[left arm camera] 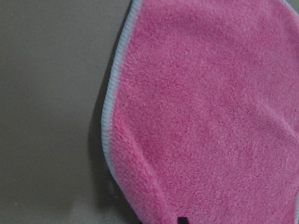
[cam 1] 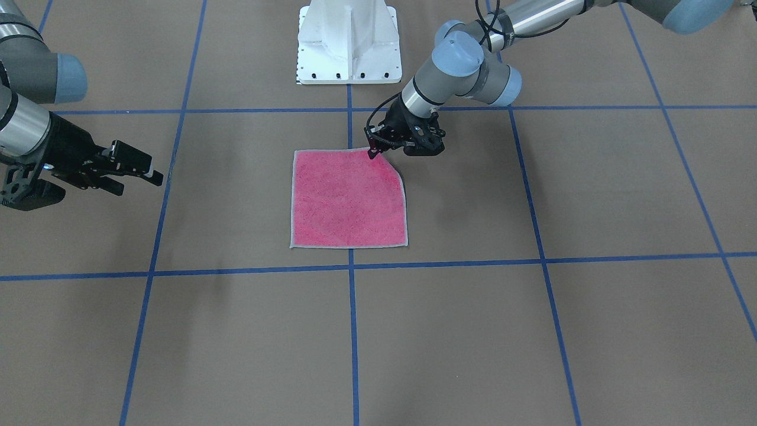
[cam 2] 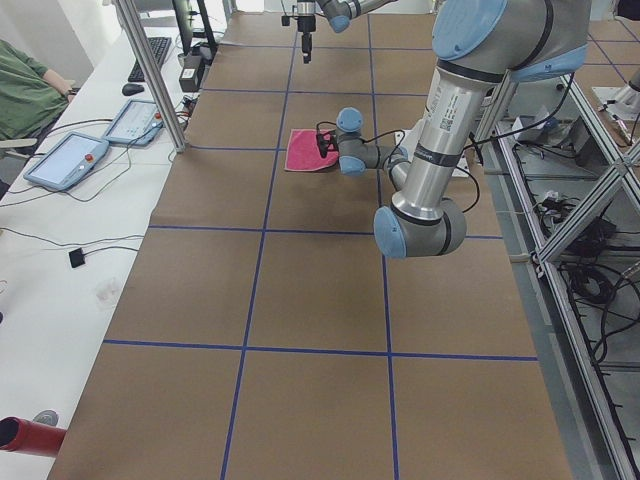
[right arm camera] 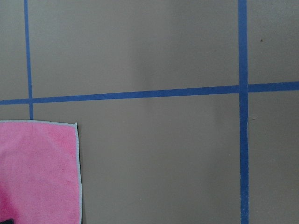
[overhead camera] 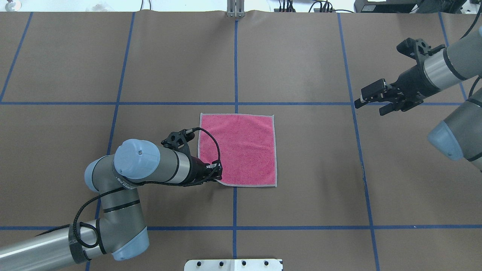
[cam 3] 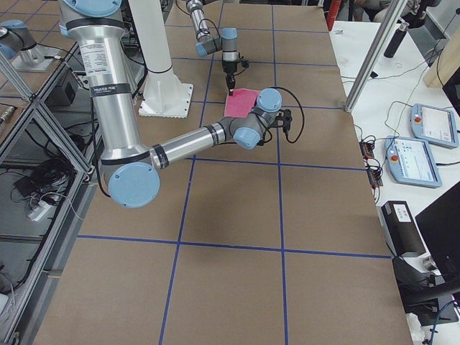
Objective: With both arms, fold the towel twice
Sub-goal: 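Lower the left gripper and pinch the pink towel's corner nearest it, then move the right gripper down to the towel's near corner beside it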
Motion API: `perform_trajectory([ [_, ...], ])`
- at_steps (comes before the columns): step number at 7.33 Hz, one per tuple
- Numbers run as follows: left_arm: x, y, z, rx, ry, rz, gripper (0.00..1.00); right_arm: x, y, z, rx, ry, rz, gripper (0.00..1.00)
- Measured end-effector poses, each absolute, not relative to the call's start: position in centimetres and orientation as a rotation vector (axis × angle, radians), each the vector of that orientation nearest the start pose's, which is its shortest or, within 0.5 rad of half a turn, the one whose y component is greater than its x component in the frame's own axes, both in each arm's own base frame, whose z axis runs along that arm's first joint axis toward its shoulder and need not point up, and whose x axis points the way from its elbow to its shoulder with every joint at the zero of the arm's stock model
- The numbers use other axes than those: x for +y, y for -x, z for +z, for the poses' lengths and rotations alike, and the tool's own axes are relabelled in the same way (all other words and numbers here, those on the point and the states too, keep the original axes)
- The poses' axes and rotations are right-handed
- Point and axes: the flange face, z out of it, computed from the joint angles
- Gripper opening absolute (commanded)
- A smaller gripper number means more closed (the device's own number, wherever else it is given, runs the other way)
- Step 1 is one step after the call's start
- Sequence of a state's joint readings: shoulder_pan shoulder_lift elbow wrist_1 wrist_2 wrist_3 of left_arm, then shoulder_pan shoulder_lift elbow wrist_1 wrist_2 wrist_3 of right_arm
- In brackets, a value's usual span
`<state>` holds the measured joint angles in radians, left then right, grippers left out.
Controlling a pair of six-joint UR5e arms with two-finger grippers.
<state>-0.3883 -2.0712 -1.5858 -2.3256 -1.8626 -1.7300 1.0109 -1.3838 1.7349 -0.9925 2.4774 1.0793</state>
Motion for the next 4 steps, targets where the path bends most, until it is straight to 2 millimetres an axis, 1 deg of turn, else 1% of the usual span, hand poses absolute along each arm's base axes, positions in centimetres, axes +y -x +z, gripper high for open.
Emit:
perform_trajectory([
  [2,-34.9,-57.4,27.0,1.294,0.105,-0.283,0.0,-50.1,25.0,39.8,-1.197,0.025,0.037,1.0],
  [3,-35.0,-57.3,26.6,1.3,0.103,-0.283,0.0,-49.9,25.5,39.4,-1.202,0.036,0.041,1.0],
  [4,-35.2,-57.2,26.3,1.305,0.1,-0.285,0.0,-49.7,27.0,38.0,-1.213,0.065,0.055,1.0],
])
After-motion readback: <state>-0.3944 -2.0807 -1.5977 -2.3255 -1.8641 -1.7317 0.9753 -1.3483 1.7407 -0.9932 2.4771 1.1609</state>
